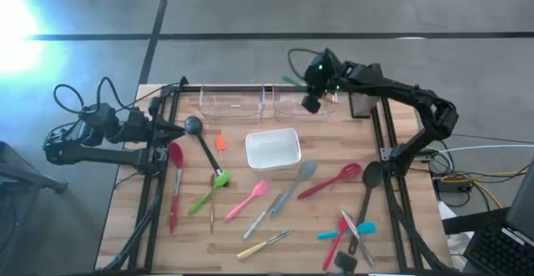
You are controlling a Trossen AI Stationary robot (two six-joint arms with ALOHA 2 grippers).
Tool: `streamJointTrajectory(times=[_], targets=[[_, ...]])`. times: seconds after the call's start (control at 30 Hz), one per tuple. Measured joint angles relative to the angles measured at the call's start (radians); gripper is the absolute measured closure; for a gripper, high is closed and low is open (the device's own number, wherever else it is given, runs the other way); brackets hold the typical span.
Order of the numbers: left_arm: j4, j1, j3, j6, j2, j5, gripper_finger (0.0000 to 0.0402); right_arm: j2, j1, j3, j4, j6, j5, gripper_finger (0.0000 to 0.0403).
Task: Pick & Place Kitchen Items
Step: Put the green table knife into the right transparent bin
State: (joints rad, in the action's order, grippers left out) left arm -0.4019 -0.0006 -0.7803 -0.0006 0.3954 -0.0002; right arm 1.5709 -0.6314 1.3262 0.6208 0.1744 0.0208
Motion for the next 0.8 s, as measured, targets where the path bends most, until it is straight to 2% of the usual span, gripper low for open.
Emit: streamJointTrajectory(times=[0.13,0.43,0.8], targets=[[0.0,0.0,0.0,0.0,0.0,0.0,0.0355,0.046,-0.063,-0.003,-0.05,0.05,0.063,0.0382],[0.0,0.0,0.0,0.0,0.0,0.0,0.0357,0.212,-0.081,-0.005,-0.068,0.136,0.07,0.0382],[0.0,0.0,0.0,0.0,0.0,0.0,0.0355,0.34,-0.089,-0.003,-0.13,0.152,0.092,0.0383]])
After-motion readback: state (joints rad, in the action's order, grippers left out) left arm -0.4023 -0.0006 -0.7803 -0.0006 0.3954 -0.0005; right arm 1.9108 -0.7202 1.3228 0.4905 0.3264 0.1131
